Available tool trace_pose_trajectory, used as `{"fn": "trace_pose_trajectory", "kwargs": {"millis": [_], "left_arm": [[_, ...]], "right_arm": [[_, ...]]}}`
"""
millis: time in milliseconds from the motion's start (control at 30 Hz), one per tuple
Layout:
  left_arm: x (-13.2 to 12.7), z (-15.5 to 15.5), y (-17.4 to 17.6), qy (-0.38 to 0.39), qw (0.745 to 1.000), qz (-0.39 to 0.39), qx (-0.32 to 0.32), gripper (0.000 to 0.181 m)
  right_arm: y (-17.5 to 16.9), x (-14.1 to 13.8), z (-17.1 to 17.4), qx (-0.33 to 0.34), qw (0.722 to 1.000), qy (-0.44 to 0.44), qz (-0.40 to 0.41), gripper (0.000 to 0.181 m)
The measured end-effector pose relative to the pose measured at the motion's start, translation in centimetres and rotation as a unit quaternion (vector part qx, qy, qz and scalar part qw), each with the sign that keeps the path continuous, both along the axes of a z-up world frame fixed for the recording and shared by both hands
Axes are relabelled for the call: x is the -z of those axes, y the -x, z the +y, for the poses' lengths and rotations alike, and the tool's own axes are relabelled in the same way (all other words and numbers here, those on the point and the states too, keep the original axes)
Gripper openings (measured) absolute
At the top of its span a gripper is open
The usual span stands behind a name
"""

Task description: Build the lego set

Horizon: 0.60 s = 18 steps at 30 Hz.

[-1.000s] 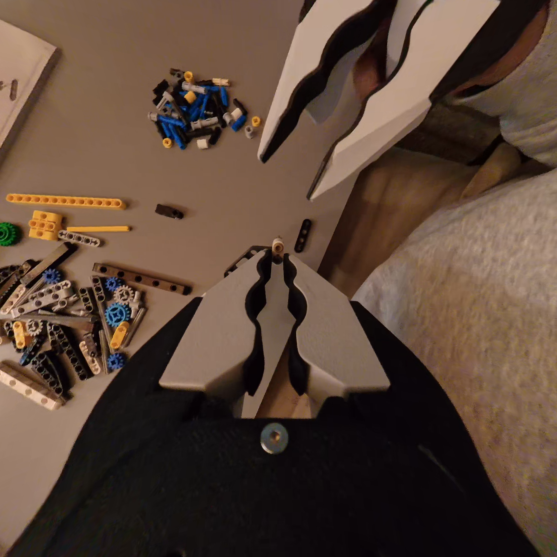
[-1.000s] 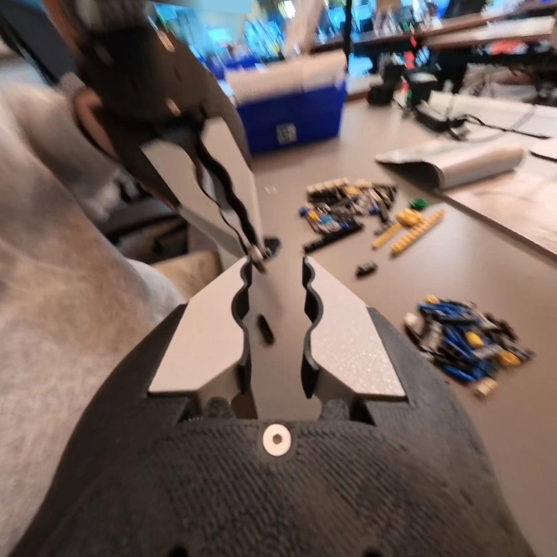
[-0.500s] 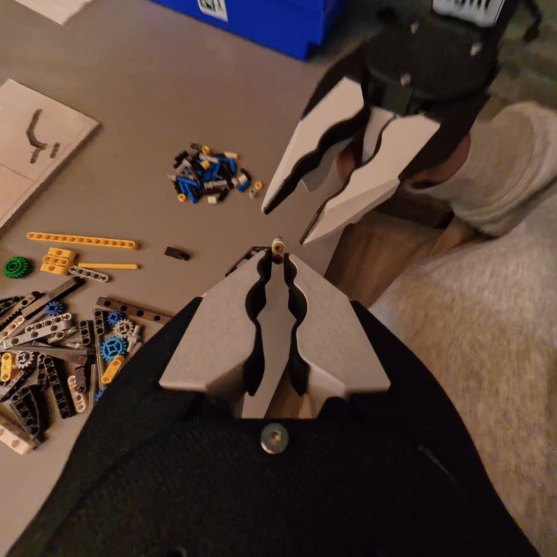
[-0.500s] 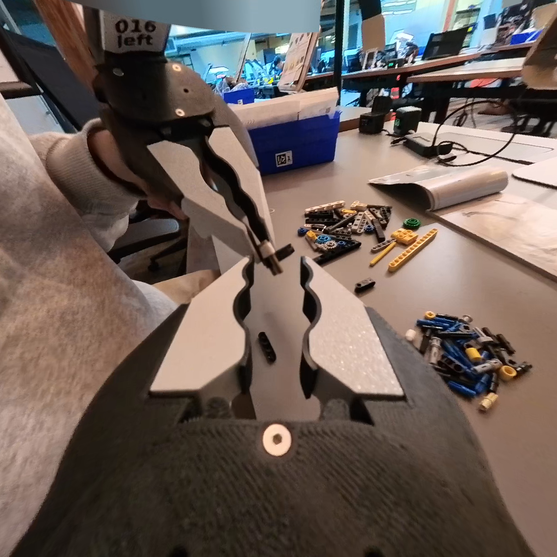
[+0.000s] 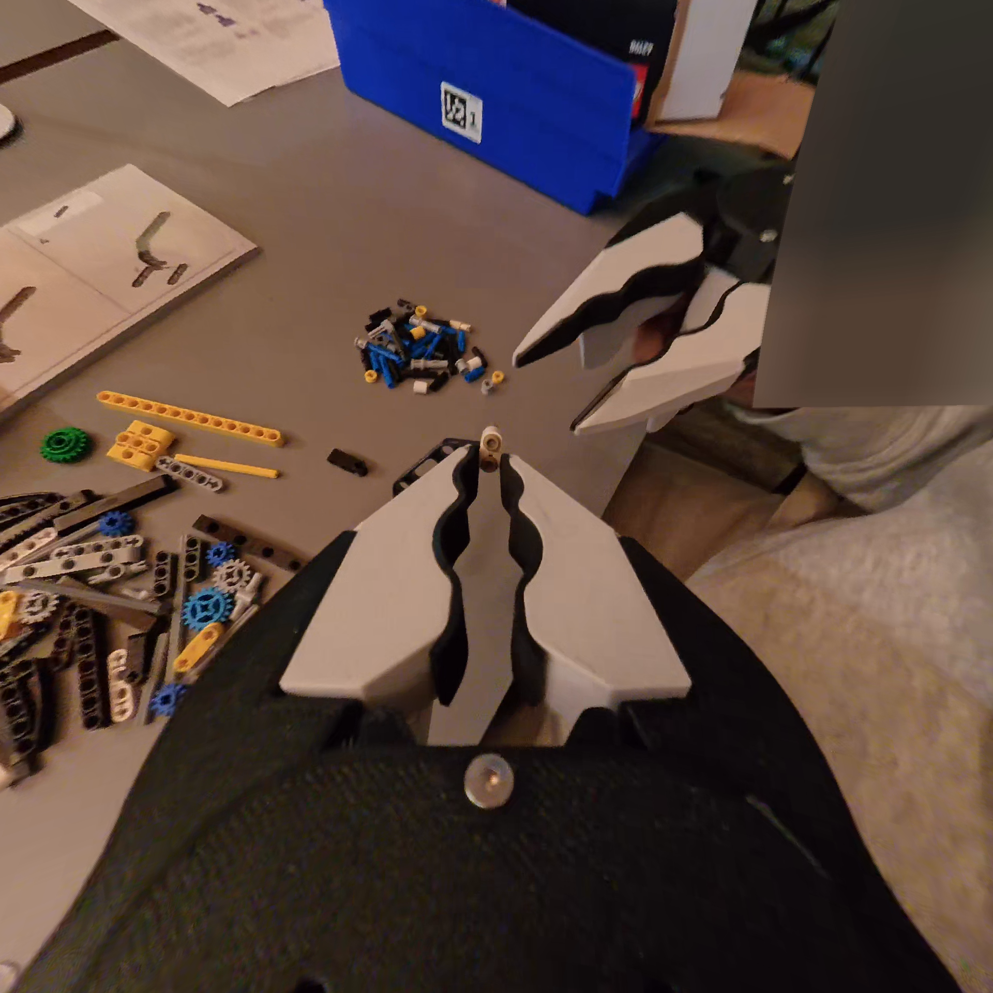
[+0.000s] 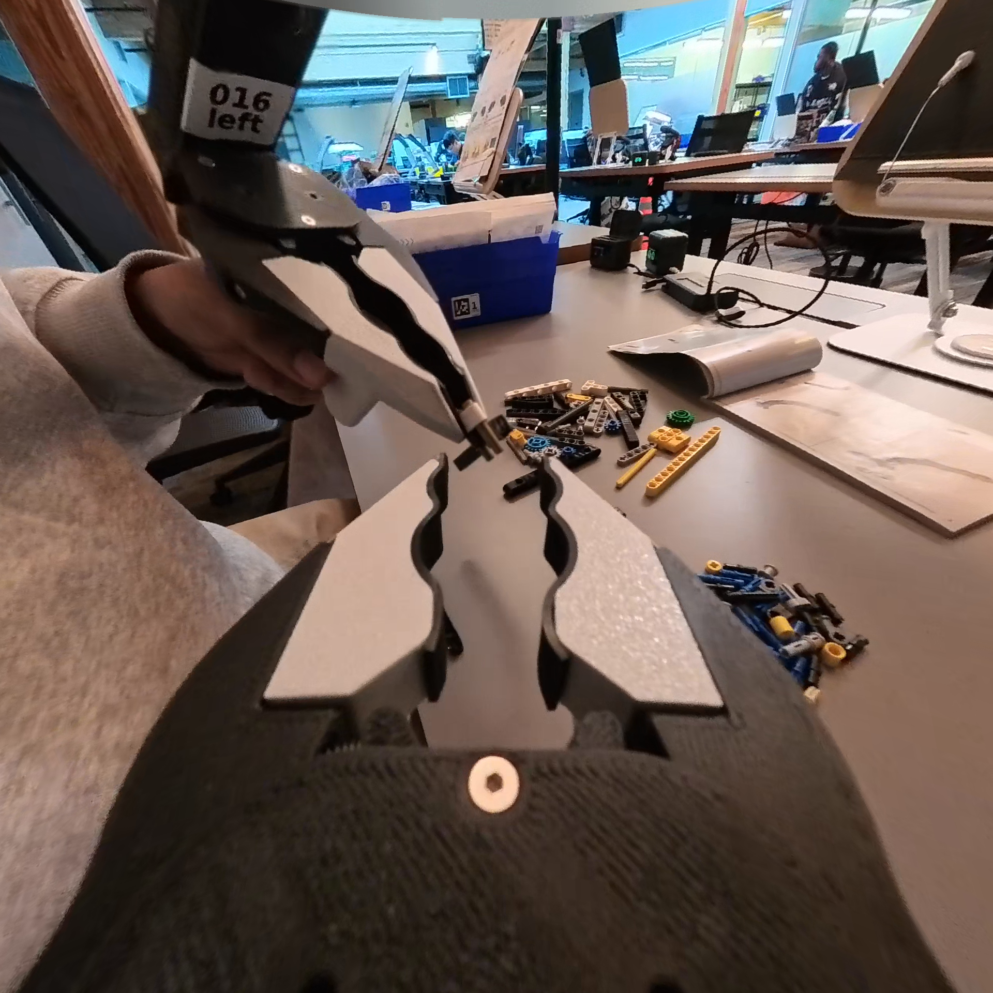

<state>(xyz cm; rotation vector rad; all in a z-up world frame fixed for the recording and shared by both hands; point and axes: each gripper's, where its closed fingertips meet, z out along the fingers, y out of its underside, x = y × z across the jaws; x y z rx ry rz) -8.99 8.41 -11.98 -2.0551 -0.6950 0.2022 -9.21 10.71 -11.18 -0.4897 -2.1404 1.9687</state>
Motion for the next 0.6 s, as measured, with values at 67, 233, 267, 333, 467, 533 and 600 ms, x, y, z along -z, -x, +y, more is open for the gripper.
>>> {"fn": "trace_pose_trajectory", "kwargs": {"millis": [67, 233, 267, 333, 467, 533, 600], "left_arm": [[0.6, -0.3, 0.0, 0.028, 1.0, 0.007, 0.001, 0.007], [3.4, -2.3, -1.1, 0.161, 0.986, -0.006, 0.04, 0.007], [3.9, -2.9, -1.4, 0.194, 0.98, -0.006, 0.05, 0.007], [4.5, -3.5, -2.0, 0.238, 0.969, -0.005, 0.07, 0.007], [4.4, -2.8, -2.4, 0.228, 0.97, -0.013, 0.087, 0.007], [4.3, -2.1, -2.5, 0.209, 0.974, -0.016, 0.091, 0.007], [4.3, -1.5, -2.5, 0.194, 0.976, -0.019, 0.095, 0.007]], "right_arm": [[0.1, 0.0, 0.1, 0.002, 1.0, 0.001, -0.001, 0.033], [0.1, 1.2, 0.2, -0.002, 0.999, -0.042, -0.007, 0.04], [-0.1, 1.8, 0.2, -0.01, 0.998, -0.064, -0.01, 0.042], [-0.4, 3.3, 0.1, -0.022, 0.994, -0.11, -0.013, 0.043], [-1.1, 4.1, -0.6, -0.036, 0.99, -0.138, -0.003, 0.042], [-1.3, 3.2, -0.9, -0.036, 0.993, -0.116, 0.009, 0.041], [-1.5, 2.3, -1.1, -0.038, 0.995, -0.092, 0.016, 0.04]]}}
